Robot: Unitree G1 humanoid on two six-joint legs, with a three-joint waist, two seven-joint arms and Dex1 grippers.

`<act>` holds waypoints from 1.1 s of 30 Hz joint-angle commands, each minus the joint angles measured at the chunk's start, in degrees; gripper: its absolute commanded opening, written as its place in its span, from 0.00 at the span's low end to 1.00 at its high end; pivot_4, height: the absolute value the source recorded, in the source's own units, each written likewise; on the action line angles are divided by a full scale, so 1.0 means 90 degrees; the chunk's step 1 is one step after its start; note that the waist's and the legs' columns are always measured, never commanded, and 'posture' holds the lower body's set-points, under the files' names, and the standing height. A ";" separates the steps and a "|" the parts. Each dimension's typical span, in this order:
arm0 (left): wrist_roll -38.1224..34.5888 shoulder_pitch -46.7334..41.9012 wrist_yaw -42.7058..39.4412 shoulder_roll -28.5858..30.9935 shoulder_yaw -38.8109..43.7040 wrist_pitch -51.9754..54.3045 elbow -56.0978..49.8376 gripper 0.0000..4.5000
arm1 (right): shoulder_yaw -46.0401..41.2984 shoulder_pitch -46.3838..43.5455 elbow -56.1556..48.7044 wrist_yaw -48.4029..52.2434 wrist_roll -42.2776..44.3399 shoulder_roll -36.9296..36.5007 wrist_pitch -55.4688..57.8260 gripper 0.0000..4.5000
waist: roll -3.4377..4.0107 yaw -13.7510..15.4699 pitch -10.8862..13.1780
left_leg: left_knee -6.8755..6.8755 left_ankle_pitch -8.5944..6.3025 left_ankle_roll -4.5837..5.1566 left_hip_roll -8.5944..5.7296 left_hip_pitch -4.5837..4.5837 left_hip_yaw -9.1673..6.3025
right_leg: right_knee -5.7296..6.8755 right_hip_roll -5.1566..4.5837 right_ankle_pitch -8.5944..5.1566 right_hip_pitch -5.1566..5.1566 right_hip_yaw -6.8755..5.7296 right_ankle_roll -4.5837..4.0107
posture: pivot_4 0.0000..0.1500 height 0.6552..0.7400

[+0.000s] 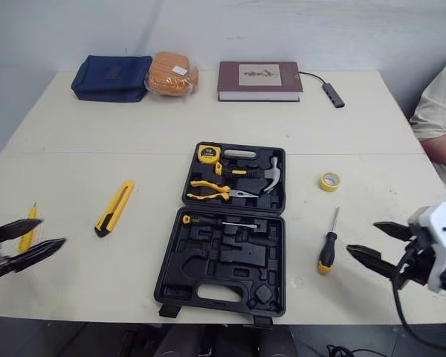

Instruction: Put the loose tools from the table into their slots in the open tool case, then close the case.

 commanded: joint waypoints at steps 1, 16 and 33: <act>-0.0656 -0.0711 -0.0202 0.0310 -0.0859 0.0323 -0.0905 0.99 | -0.0027 0.0096 -0.1186 -0.1383 0.0442 0.0645 0.0766 1.00 | -0.0006 0.0006 -0.0004 | -0.0002 0.0003 -0.0002 0.0000 0.0002 0.0000 | 0.0004 0.0000 0.0000 0.0001 0.0001 0.0000 | 1.00 1.00; -0.1377 -0.4762 -0.1396 -0.0211 -0.4186 0.0471 -0.0985 0.99 | 0.1689 -0.0480 -0.2512 -0.5395 0.0320 0.2959 0.2076 1.00 | -0.0002 -0.0142 -0.0005 | 0.0006 0.0054 0.0007 -0.0001 0.0013 0.0011 | 0.0051 0.0036 -0.0001 -0.0003 0.0016 -0.0001 | 1.00 1.00; -0.0270 -0.6161 -0.2143 -0.1537 -0.5452 -0.0450 0.0320 1.00 | 0.3172 -0.0497 -0.1979 -0.6483 -0.1267 0.3742 0.1556 0.46 | -0.0010 -0.0156 -0.0007 | 0.0014 0.0068 -0.0010 0.0020 0.0029 0.0042 | 0.0102 0.0090 -0.0006 -0.0016 0.0081 0.0006 | 1.00 1.00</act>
